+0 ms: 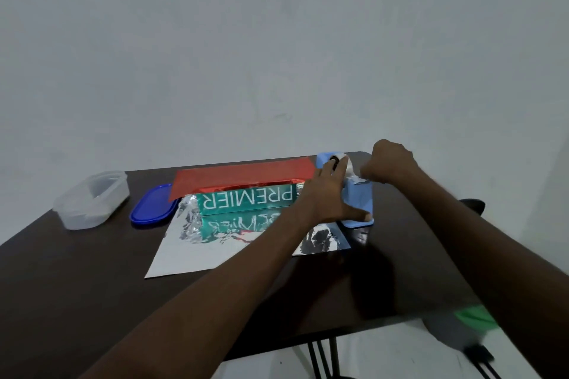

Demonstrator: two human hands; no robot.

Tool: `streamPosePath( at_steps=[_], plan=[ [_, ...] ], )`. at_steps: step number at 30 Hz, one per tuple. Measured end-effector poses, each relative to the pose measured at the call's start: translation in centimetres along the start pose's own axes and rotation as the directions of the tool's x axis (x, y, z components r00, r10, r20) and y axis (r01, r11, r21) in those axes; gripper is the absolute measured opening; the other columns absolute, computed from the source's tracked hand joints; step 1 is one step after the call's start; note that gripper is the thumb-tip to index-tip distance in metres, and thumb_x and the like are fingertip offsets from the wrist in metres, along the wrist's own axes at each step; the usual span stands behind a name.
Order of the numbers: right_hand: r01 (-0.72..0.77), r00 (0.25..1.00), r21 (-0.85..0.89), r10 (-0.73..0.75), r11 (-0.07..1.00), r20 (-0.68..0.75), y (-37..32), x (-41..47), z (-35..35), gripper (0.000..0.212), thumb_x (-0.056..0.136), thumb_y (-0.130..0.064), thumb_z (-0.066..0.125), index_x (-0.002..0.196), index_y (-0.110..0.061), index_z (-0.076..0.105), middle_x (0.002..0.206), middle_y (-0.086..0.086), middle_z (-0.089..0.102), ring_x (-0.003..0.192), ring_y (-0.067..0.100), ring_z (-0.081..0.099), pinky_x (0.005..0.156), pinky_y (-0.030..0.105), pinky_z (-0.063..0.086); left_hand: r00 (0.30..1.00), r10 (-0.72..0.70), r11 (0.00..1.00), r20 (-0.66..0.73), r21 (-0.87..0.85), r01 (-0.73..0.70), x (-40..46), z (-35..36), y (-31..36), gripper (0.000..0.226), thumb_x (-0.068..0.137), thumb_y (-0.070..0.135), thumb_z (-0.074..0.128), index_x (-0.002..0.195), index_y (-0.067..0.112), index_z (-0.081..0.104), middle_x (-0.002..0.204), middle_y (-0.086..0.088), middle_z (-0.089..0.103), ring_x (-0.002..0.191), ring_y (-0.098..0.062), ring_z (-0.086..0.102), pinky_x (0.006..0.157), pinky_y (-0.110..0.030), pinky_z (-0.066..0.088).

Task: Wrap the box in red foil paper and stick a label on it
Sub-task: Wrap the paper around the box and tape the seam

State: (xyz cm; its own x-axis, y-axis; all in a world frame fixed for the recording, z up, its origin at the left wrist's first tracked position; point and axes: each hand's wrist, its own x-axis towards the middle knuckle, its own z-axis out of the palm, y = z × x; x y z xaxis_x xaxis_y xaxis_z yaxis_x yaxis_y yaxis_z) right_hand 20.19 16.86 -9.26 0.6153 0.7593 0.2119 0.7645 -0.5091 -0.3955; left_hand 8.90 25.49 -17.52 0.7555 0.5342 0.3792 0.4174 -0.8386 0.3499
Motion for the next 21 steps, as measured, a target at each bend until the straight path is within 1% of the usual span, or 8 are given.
streamPosePath(
  at_steps=[3, 5, 8, 12, 14, 17, 19, 21],
  plan=[
    [-0.058, 0.995, 0.082, 0.051, 0.995, 0.084, 0.4, 0.9, -0.2, 0.015, 0.074, -0.006, 0.066, 0.064, -0.005, 0.056, 0.058, 0.007, 0.058, 0.054, 0.021, 0.056, 0.051, 0.023, 0.043, 1.000, -0.018, 0.999, 0.005, 0.026, 0.018, 0.6, 0.6, -0.4, 0.129, 0.065, 0.060, 0.082, 0.157, 0.014, 0.004, 0.162, -0.011, 0.014, 0.146, -0.033, 0.020, 0.112, -0.049, 0.033],
    [-0.097, 0.984, 0.138, 0.073, 0.986, 0.164, 0.4, 1.4, -0.1, 0.021, 0.079, -0.008, 0.068, 0.063, -0.003, 0.055, 0.055, 0.009, 0.058, 0.056, 0.024, 0.057, 0.053, 0.025, 0.045, 1.000, -0.014, 0.998, -0.010, 0.066, 0.014, 0.8, 0.8, -0.6, 0.127, 0.066, 0.057, 0.082, 0.157, 0.016, 0.004, 0.160, -0.012, 0.018, 0.141, -0.035, 0.026, 0.108, -0.047, 0.036],
    [-0.149, 0.965, 0.196, 0.099, 0.969, 0.244, 0.4, 2.0, 0.1, 0.018, 0.081, -0.004, 0.066, 0.067, -0.002, 0.055, 0.061, 0.014, 0.057, 0.065, 0.028, 0.056, 0.055, 0.027, 0.044, 0.999, -0.033, 0.996, 0.010, 0.080, 0.032, 1.0, 0.7, -1.2, 0.127, 0.066, 0.057, 0.082, 0.157, 0.020, 0.002, 0.156, -0.014, 0.024, 0.133, -0.037, 0.033, 0.105, -0.046, 0.038],
    [-0.234, 0.938, 0.301, 0.132, 0.924, 0.321, 0.4, 2.3, 0.2, 0.015, 0.084, 0.000, 0.065, 0.078, -0.005, 0.052, 0.079, 0.014, 0.052, 0.063, 0.022, 0.047, 0.054, 0.025, 0.039, 0.998, -0.046, 0.997, 0.031, 0.065, 0.043, 1.1, 0.7, -1.8, 0.130, 0.063, 0.066, 0.079, 0.157, 0.028, -0.002, 0.157, -0.012, 0.024, 0.136, -0.037, 0.033, 0.106, -0.049, 0.038],
    [-0.222, 0.950, 0.347, 0.121, 0.911, 0.289, 0.2, 2.2, 0.3, 0.012, 0.083, -0.001, 0.063, 0.077, -0.005, 0.054, 0.077, 0.013, 0.051, 0.060, 0.019, 0.044, 0.053, 0.024, 0.036, 0.999, -0.050, 0.996, 0.020, 0.069, 0.048, 1.2, 0.9, -2.0, 0.131, 0.061, 0.068, 0.079, 0.157, 0.027, -0.002, 0.156, -0.011, 0.026, 0.136, -0.036, 0.034, 0.106, -0.049, 0.039],
    [-0.148, 0.985, 0.472, 0.090, 0.869, 0.144, -0.2, 1.7, -0.1, 0.009, 0.079, -0.006, 0.061, 0.071, -0.004, 0.058, 0.070, 0.012, 0.056, 0.061, 0.021, 0.048, 0.055, 0.026, 0.036, 0.999, -0.047, 0.997, 0.007, 0.064, 0.047, 1.1, 0.9, -2.0, 0.132, 0.061, 0.066, 0.080, 0.157, 0.026, -0.002, 0.156, -0.009, 0.025, 0.136, -0.035, 0.035, 0.103, -0.050, 0.042],
    [-0.105, 0.995, 0.543, 0.086, 0.833, 0.059, -0.1, 1.3, -0.3, 0.010, 0.079, -0.008, 0.062, 0.075, 0.000, 0.064, 0.073, 0.013, 0.060, 0.065, 0.023, 0.052, 0.059, 0.029, 0.038, 0.999, -0.047, 0.996, 0.006, 0.076, 0.046, 1.1, 1.0, -1.8, 0.132, 0.061, 0.063, 0.081, 0.157, 0.026, -0.001, 0.156, -0.008, 0.025, 0.134, -0.036, 0.038, 0.100, -0.050, 0.044],
    [-0.094, 0.995, 0.599, 0.087, 0.795, 0.042, 0.3, 0.4, -0.2, 0.015, 0.082, -0.009, 0.065, 0.078, 0.005, 0.069, 0.068, 0.012, 0.062, 0.060, 0.021, 0.053, 0.056, 0.028, 0.038, 0.999, -0.050, 0.996, 0.006, 0.080, 0.049, 1.0, 1.0, -1.7, 0.131, 0.062, 0.062, 0.081, 0.157, 0.027, -0.001, 0.157, -0.008, 0.024, 0.133, -0.036, 0.038, 0.101, -0.050, 0.044]
  ],
)
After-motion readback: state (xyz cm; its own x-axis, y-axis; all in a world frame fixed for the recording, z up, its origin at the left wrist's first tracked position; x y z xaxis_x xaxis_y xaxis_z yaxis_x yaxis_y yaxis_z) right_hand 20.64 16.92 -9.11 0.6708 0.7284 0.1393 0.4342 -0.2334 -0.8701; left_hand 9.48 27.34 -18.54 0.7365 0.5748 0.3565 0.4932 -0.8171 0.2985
